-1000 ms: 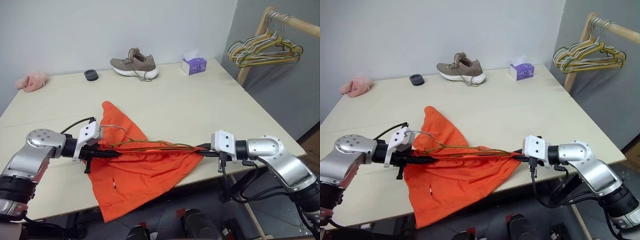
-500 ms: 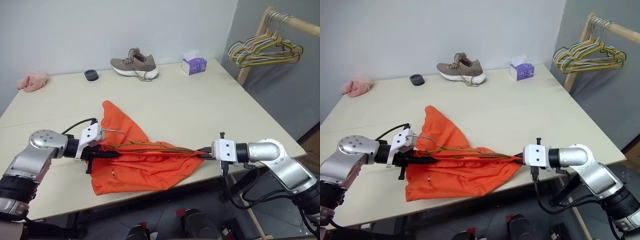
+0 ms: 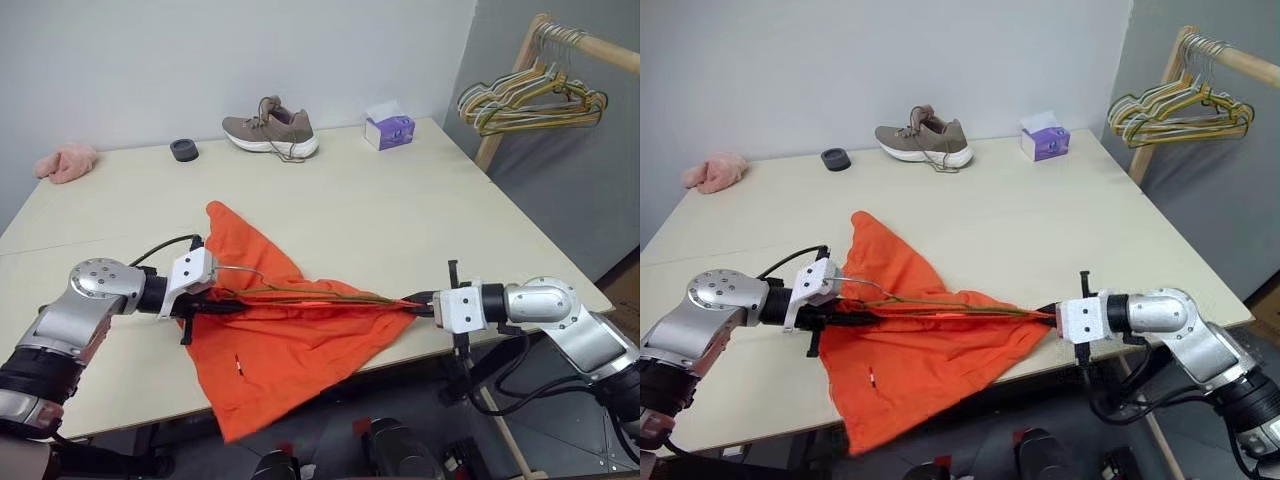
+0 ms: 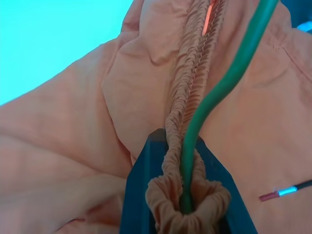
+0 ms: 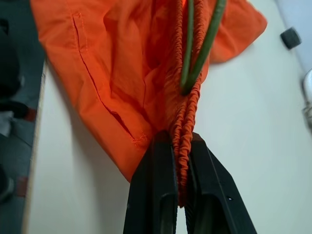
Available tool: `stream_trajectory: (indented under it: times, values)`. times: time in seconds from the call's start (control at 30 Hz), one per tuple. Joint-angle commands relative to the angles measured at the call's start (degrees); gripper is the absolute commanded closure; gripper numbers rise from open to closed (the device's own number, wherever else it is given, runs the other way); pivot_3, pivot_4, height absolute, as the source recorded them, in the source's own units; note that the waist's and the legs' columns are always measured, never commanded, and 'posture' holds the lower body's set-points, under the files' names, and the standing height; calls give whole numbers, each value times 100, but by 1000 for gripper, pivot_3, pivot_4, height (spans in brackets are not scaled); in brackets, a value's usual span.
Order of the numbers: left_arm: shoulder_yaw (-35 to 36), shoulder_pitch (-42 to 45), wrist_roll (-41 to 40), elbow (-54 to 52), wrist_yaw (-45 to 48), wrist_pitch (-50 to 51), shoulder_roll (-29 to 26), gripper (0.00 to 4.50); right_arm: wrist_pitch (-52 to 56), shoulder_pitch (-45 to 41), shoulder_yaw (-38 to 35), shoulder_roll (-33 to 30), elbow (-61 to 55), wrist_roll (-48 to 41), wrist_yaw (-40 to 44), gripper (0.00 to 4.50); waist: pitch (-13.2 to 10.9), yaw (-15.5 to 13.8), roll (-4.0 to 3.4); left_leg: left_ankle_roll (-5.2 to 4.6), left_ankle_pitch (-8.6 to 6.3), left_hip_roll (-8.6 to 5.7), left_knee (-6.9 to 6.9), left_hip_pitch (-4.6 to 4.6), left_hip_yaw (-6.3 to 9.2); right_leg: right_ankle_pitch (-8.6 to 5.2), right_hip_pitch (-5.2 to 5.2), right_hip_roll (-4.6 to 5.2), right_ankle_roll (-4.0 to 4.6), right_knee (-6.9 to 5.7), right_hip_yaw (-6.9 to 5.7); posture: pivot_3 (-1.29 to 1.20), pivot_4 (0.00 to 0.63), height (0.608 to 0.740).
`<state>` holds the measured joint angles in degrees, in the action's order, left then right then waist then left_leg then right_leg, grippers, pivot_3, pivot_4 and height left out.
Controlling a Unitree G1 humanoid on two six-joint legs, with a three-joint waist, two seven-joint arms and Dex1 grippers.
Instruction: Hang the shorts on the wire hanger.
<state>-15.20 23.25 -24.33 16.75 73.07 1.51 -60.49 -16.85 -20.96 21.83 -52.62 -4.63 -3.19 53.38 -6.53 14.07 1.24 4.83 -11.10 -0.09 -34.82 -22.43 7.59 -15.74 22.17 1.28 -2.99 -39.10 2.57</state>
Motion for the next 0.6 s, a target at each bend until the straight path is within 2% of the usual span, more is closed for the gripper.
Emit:
stream_trajectory:
  times: [0.03,0.27,0.4,0.5,0.57,0.6]
  values:
    - [482,-106,1039,1710,-885,402,-756,4500,644,142,-746,-623,827,232,40,4468,0,2,0,0,0,0,0,1,1,0,-1,0,0,0,0,-221,43,740]
    - [365,-193,1037,1473,-749,426,-787,4500,2005,93,-682,-170,309,-601,188,4468,0,8,1,0,0,0,-1,2,1,1,-2,0,0,-2,2,-214,37,740]
    - [334,-274,1048,1374,-652,409,-750,4500,2544,-54,-495,165,379,-596,101,4468,1,12,0,0,0,0,-1,8,1,1,-6,0,-1,-5,2,-214,34,740]
    - [319,-407,953,1055,-510,488,-642,4500,3022,-181,-222,639,655,-486,-81,4468,5,28,0,0,0,2,-1,12,0,1,-8,-1,0,-6,2,-210,29,740]
    - [327,-480,884,798,-488,539,-505,4500,3544,-321,-125,1143,914,-386,-558,4468,7,36,1,0,0,2,0,13,2,2,-9,-2,1,-8,2,-207,27,740]
    - [341,-508,855,701,-491,609,-458,4500,3680,-349,-125,1309,985,-313,-743,4199,7,33,1,0,0,3,-1,14,1,3,-9,-3,3,-10,2,-202,25,740]
